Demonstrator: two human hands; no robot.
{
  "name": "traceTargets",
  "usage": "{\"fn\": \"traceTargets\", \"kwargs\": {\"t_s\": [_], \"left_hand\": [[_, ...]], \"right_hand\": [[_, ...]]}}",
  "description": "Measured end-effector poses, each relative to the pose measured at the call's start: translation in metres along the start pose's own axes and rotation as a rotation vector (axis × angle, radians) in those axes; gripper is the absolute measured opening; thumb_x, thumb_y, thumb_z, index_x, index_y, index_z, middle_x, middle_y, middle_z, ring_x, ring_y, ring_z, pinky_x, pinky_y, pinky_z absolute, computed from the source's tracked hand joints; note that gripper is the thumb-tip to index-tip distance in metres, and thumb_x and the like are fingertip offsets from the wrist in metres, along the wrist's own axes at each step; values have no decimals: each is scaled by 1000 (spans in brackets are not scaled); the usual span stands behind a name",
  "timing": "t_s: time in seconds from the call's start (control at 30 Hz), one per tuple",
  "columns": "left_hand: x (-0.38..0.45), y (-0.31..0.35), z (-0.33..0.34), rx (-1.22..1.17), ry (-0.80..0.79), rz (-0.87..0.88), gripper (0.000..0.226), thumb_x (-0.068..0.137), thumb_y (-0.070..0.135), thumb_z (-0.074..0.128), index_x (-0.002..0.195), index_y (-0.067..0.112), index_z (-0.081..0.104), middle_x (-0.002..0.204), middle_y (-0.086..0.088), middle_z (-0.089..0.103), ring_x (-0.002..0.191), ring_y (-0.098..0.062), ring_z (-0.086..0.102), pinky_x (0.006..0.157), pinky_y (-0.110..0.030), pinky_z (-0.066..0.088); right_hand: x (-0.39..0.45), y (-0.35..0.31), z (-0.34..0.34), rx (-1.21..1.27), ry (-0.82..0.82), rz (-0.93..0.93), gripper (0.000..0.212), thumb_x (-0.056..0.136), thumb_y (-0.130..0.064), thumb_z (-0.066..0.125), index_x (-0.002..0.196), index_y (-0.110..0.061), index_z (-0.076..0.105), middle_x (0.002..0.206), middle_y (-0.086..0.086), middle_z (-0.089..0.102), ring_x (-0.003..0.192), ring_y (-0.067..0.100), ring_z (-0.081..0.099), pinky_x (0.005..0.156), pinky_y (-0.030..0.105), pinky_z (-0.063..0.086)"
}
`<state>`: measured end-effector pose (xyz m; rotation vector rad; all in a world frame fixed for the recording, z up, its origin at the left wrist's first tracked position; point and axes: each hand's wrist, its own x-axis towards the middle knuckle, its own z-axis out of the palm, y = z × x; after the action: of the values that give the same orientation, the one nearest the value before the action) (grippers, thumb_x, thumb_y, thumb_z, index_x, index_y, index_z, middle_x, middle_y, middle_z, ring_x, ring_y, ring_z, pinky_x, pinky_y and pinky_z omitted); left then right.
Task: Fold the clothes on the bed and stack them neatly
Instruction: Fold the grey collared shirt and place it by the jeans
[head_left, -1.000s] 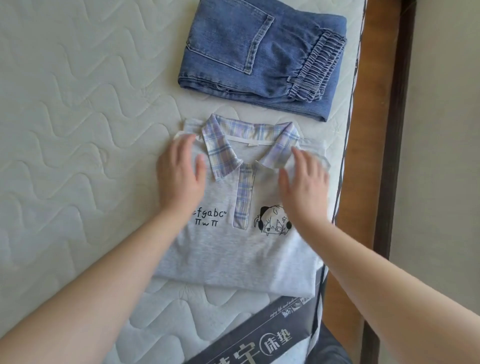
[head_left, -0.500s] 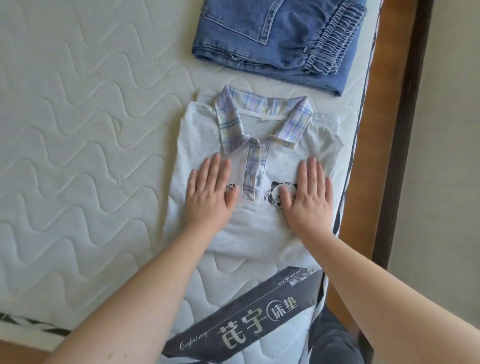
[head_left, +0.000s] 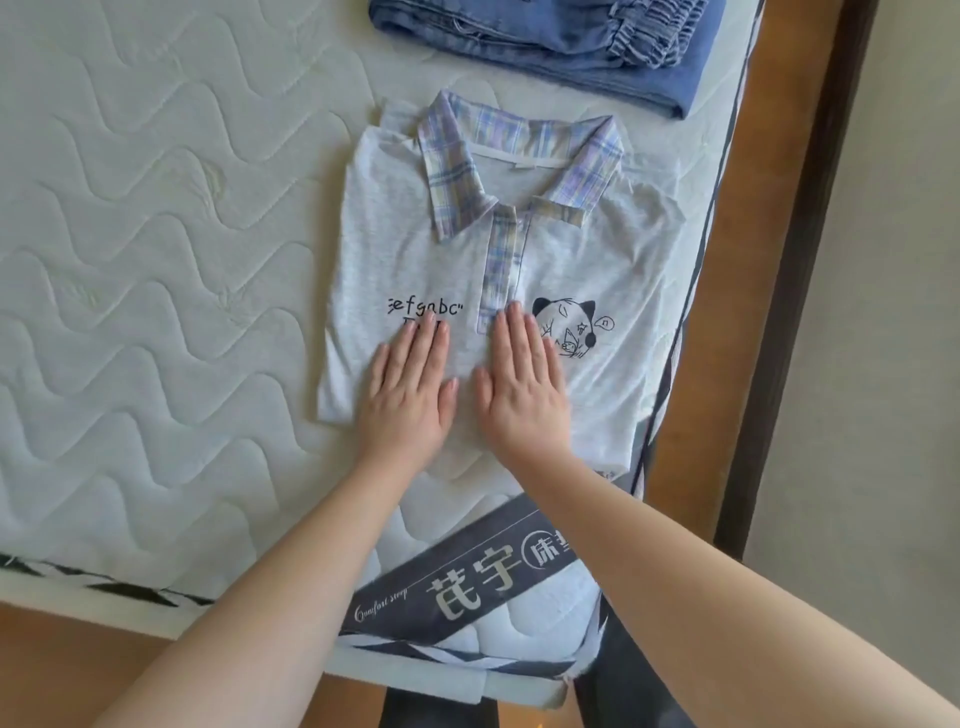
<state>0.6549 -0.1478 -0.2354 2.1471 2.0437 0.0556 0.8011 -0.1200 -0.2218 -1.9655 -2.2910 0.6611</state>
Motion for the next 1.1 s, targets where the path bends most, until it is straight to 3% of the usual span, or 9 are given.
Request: {"fn": "traceTargets", "kwargs": {"t_s": [0.1,0.27,0.47,0.53,0.6,0.73,0.83,0.9,1.1], "left_hand": [[-9,-21,2,21,-5,16,62,101,45,34,154,13,29,160,-7,27,148,-25,26,119,-45,26],[-40,-45,-1,-20,-79,-208,77,97,56,30,155,6,22,162,-17,15,150,-31,17,121,-47,19],[-57,-43,-19,-194,-128,-342,76,96,50,33,154,1,21,161,-23,15,149,-35,18,120,-43,17],[-55,-52,-24,-412,-58,-410,61,100,32,48,151,1,32,158,-21,29,146,-32,29,119,-43,26],[-48,-65,-32,-604,40,-602,44,98,21,56,138,5,49,137,-13,56,126,-29,53,104,-40,42],[-29,-85,-39,-717,-65,-806,26,94,27,64,110,6,65,100,-9,70,91,-25,65,83,-34,48],[-30,-91,-38,-716,-113,-796,20,92,29,68,94,10,66,86,-5,68,77,-19,60,71,-28,42],[-36,-96,-38,-696,-91,-790,21,91,30,69,86,11,65,78,-5,66,71,-19,58,67,-28,39],[-37,-99,-41,-596,-92,-740,19,85,22,76,89,6,65,81,-12,66,71,-24,57,68,-34,44]], "right_hand": [[-13,23,5,-105,-74,22,70,101,-54,22,158,-15,7,165,3,5,152,17,1,123,39,4],[-56,72,-5,-203,-122,133,89,97,-71,18,155,-10,-10,164,8,-10,151,19,-10,122,35,-2],[-82,93,-22,-159,-204,150,91,96,-71,18,155,-8,-12,163,10,-17,150,18,-18,123,35,-4],[-79,90,-29,31,-170,220,84,99,-63,28,157,-12,-3,165,6,-8,151,17,-9,123,35,1],[-73,85,-37,260,-24,401,73,98,-50,47,154,-11,20,159,11,23,147,23,19,119,39,19],[-65,76,-48,501,6,767,52,93,-45,59,131,-12,47,112,3,57,105,23,55,87,39,47],[-67,80,-48,465,-90,809,36,93,-51,56,94,-15,50,77,-2,53,70,19,53,59,33,38],[-72,87,-49,455,-109,778,44,93,-50,58,75,-13,41,68,6,52,59,24,52,51,33,36],[-80,91,-54,379,-178,791,43,89,-48,64,77,-13,43,71,1,54,63,22,53,56,37,42]]}}
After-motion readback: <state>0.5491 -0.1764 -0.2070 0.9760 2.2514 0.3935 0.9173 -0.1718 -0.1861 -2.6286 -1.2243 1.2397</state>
